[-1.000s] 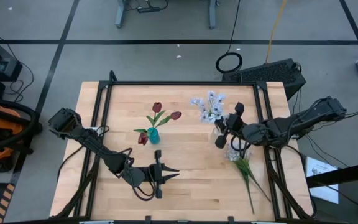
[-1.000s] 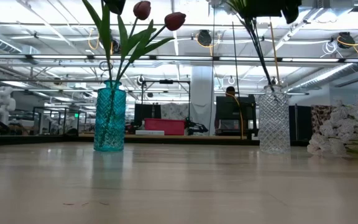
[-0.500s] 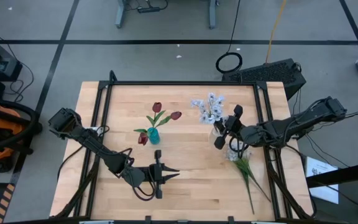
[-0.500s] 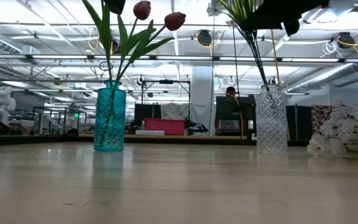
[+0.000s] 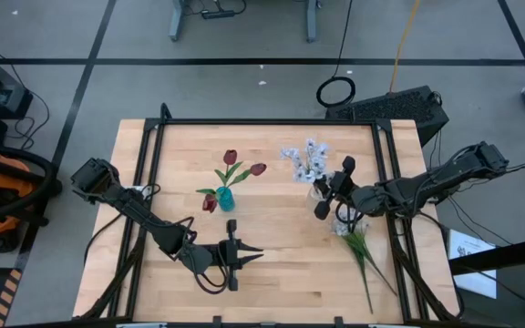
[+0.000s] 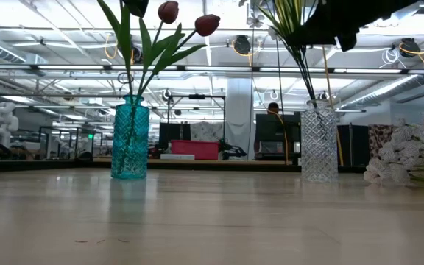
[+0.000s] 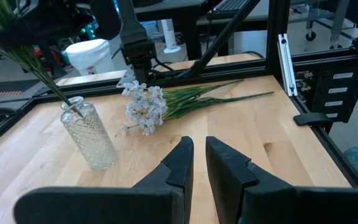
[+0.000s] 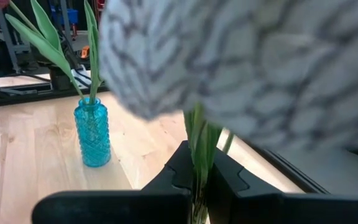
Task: Sort flowers into vase by color
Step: Put the left daisies into the transparent vase
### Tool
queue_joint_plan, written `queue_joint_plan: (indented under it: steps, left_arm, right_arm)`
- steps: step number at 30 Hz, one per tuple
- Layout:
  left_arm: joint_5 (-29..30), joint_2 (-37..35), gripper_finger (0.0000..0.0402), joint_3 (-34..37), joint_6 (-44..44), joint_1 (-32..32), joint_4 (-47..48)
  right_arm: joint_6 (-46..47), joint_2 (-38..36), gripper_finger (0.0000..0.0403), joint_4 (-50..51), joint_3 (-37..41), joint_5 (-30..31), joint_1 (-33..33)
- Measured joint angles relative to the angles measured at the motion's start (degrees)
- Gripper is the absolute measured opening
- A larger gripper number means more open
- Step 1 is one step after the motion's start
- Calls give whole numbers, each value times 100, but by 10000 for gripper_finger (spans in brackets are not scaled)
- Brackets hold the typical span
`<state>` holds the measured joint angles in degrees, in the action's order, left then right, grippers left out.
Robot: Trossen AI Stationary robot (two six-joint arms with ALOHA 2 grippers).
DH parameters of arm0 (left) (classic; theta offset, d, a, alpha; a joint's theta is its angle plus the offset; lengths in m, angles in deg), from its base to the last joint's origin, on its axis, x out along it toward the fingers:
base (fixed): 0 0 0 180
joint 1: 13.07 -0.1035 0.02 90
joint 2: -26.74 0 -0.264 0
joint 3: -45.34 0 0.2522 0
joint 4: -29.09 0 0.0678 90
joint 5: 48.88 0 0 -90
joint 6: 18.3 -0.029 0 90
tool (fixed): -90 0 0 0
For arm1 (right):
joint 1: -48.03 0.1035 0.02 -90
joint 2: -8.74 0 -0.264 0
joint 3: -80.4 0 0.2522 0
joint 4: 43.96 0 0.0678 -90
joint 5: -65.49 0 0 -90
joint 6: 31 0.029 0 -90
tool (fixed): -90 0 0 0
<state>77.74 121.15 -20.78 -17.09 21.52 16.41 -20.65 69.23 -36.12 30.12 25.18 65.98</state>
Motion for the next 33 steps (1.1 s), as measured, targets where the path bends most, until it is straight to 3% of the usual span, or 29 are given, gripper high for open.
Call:
queue_joint_plan:
  steps: [14,33]
  left_arm:
    - [0,0,49,0,0,-2,0]
    - [0,0,49,0,10,2,-1]
  right_arm:
    - [51,123,10,7,5,-20,0]
    - [252,223,66,61,5,-28,15]
